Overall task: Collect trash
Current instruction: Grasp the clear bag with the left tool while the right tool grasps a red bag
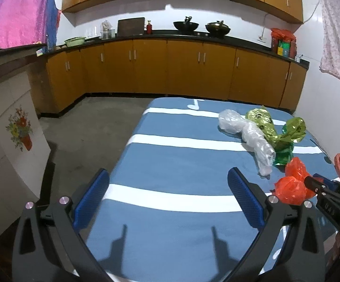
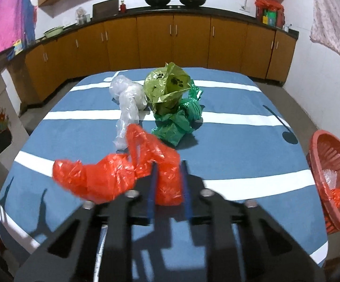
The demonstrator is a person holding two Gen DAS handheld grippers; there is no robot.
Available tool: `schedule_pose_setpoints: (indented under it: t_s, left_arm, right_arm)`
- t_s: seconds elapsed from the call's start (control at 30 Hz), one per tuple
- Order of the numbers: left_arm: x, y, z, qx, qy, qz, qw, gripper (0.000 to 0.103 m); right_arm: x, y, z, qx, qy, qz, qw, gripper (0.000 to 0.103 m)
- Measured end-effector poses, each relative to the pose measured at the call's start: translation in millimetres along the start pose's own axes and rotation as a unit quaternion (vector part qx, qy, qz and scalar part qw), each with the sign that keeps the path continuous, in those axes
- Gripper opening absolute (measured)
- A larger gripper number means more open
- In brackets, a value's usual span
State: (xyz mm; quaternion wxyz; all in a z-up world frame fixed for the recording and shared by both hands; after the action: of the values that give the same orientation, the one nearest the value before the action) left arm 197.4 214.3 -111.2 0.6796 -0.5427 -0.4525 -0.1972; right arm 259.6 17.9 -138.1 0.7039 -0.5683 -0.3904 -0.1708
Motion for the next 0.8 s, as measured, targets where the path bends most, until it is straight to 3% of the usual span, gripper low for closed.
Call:
schedule_pose_setpoints:
  t_s: [0.17, 0.5, 0.67, 0.8]
  left_arm:
    - [6.6, 6.5, -31.7, -0.025, 0.009, 0.004, 0.9996, 0.099]
    - [16.1, 42.4, -112.1, -0.078, 0.035, 0.037, 0.9957, 0.098]
    - [13.4, 70.1, -152.9, -0.089, 0.063, 0.065, 0.9920, 0.083]
    - [6.5, 95.3, -170.0, -0.087, 0.077, 0.096, 0.9885, 0.062]
  right_arm:
    - [5.1, -15.8, -14.9, -0.015, -0.012, -0.019, 1.000, 0.008]
    - [3.6, -33.8, -95.1, -0.072, 0.028, -0.032, 0.997, 0.005]
    - [-0.4, -36.2, -127.4, -0.094, 0.042, -0.031, 0.994, 0.005]
    - [-2.3, -37.2, -141.8, -0.100, 0.048, -0.029, 0.993, 0.005]
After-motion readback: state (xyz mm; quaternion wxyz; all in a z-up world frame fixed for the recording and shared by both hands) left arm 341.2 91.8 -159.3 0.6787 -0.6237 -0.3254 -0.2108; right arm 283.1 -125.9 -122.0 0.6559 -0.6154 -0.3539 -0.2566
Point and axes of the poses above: each gripper's, at about its wrist camera, not at the fingertips, and y roughly the way its jaws point, z to its left, x to its top, the point moved 10 cm from there along y, roughly the way its jaws point, and after that the axes turned 4 degrees about x, right-handed, at the moved point
